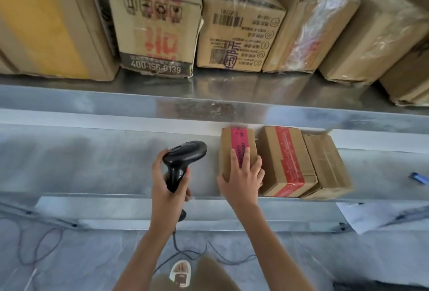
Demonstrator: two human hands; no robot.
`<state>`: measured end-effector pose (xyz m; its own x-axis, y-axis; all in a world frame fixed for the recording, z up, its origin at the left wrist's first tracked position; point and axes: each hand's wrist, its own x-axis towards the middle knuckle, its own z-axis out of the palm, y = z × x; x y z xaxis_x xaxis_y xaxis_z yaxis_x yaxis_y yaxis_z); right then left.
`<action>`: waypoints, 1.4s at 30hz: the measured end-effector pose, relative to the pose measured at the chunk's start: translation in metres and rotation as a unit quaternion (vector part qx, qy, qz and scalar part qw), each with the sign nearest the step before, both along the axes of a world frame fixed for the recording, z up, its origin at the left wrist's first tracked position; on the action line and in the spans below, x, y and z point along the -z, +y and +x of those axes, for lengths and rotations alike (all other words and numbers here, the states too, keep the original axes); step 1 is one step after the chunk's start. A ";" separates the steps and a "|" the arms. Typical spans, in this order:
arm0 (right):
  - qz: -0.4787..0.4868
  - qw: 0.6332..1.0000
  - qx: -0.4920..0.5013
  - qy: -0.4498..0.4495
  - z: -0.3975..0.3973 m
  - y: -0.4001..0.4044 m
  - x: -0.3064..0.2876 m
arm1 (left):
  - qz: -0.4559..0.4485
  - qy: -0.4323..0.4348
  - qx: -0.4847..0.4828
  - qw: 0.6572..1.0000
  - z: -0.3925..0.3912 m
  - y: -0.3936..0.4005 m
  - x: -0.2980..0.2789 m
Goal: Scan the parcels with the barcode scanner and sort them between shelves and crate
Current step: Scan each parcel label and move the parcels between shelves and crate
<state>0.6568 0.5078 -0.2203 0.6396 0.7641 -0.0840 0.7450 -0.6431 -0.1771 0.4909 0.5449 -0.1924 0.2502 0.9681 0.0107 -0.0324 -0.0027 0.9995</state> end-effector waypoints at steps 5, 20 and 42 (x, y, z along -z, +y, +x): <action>0.078 0.990 0.007 0.121 -0.003 -0.005 -0.002 | -0.016 -0.007 -0.009 1.000 -0.012 0.006 0.005; 0.081 0.974 0.041 0.209 -0.034 0.007 -0.007 | -0.036 -0.042 -0.046 0.997 -0.026 0.022 0.014; 0.121 0.932 0.086 0.330 -0.022 0.031 -0.024 | -0.060 -0.066 -0.093 0.992 -0.059 0.035 0.022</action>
